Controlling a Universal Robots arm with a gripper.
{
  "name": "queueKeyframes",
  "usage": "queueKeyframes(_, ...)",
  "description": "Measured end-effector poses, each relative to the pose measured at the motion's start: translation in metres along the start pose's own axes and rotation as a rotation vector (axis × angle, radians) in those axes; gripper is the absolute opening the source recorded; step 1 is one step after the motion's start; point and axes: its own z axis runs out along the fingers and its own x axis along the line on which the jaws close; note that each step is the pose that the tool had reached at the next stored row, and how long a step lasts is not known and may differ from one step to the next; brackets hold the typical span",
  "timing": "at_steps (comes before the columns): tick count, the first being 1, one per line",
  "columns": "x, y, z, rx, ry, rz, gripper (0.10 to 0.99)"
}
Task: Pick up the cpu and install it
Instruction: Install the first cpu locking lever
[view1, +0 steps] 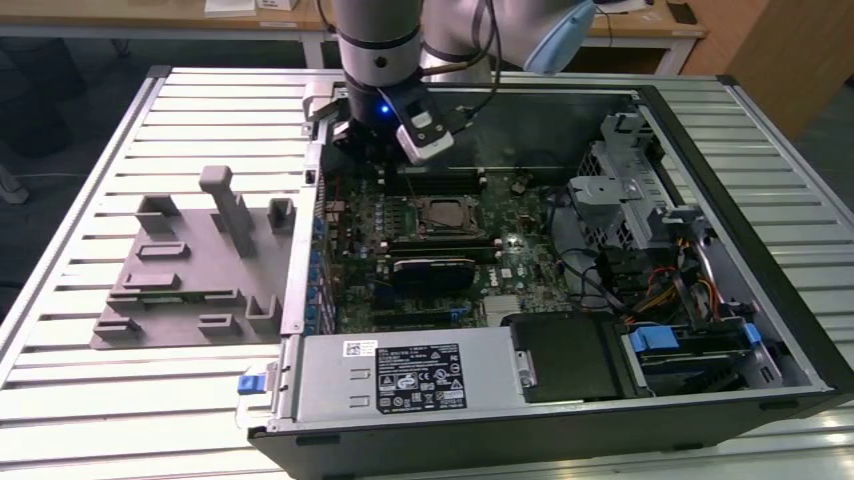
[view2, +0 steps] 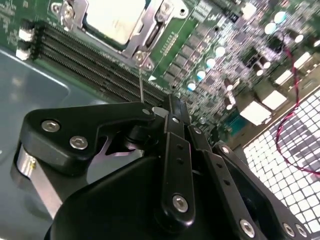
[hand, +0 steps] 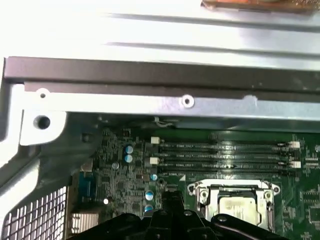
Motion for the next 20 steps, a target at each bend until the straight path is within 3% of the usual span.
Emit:
queueKeyframes(3, 0.0004, 0.0000, 0.0000, -0.025, -0.0008, 0.001, 0.106)
queueKeyframes(9, 0.0002, 0.0008, -0.0053, -0.033, -0.0013, 0.001, 0.106)
queueKeyframes(13, 0.0001, 0.0011, -0.0072, -0.055, -0.0020, 0.002, 0.106)
queueKeyframes(20, -0.0026, 0.0010, -0.0070, -0.057, -0.0020, 0.002, 0.106)
